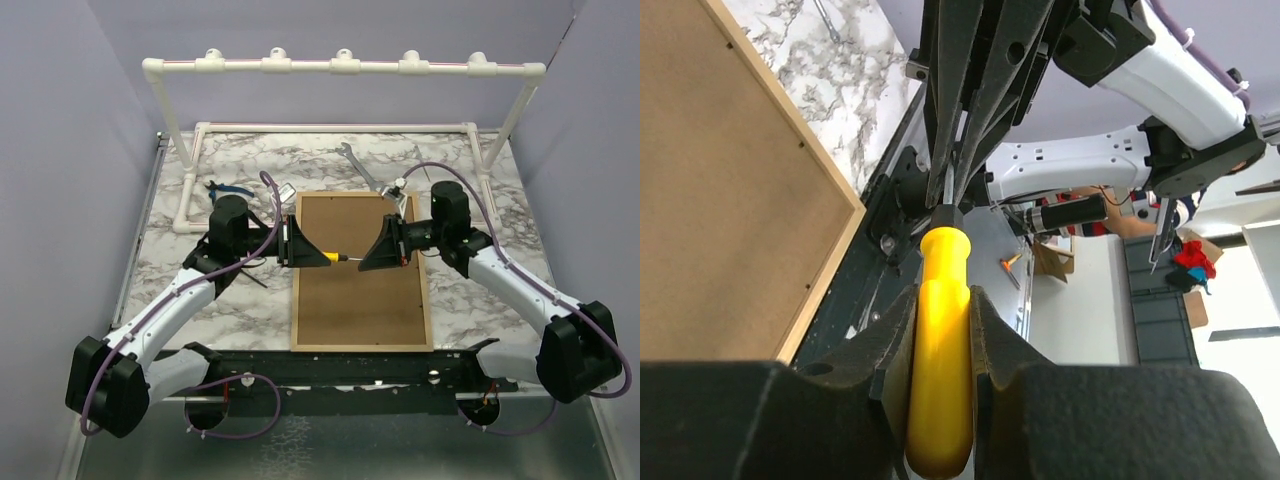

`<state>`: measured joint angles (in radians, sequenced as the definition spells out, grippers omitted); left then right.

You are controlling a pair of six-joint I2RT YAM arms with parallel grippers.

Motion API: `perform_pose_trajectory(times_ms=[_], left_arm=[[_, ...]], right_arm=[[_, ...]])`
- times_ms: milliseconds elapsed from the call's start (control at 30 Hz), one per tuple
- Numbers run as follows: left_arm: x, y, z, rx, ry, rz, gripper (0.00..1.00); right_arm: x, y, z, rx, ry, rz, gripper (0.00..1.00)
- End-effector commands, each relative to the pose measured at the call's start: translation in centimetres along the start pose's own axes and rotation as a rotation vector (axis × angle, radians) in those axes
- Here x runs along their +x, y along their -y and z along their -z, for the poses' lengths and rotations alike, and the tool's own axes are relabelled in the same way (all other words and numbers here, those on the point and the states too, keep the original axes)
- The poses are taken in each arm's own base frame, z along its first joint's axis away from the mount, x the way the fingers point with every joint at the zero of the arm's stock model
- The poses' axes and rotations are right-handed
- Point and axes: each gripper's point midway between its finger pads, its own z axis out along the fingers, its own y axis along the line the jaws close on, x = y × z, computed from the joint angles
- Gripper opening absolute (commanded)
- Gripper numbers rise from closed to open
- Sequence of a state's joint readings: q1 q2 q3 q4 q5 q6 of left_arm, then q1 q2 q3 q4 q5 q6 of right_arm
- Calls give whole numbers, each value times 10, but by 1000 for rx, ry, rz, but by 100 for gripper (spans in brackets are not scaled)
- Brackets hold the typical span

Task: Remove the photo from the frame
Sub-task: Adjust the screwdriver.

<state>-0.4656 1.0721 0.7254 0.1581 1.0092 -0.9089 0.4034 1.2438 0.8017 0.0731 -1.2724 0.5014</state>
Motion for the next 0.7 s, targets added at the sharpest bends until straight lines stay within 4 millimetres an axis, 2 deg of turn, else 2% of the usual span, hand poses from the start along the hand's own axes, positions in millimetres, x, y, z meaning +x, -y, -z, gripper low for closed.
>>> perform_pose_trajectory(times_ms=[0,133,167,200,233,300,367,467,567,667], left_arm=[[-2,-7,-1,-26,1,-16,0],[-5,-28,-4,-104,55,1,0],[-4,-34,-5,-124,64,10,0],[-3,-41,-5,-149,72,21,0],[-3,-47,-6,-168,81,30,0],[-1,-57,-8,-203,92,45,0],[2,-67,-12,-237,100,52,0],[8,-81,-19,-290,105,52,0],[25,-85,-43,-312,73,22,0],[41,-95,-66,-364,58,23,0]], right_arm=[[-6,15,2,81,10,-8,5],[-17,39,17,250,108,-41,8],[-23,48,24,314,143,-62,28],[-22,58,34,390,153,-115,72],[-22,66,44,425,162,-122,78],[-16,70,58,423,200,-131,98],[-14,78,72,473,269,-143,100],[-10,96,92,639,325,-134,100],[-3,115,115,826,372,-162,100],[3,125,143,1013,451,-167,100]])
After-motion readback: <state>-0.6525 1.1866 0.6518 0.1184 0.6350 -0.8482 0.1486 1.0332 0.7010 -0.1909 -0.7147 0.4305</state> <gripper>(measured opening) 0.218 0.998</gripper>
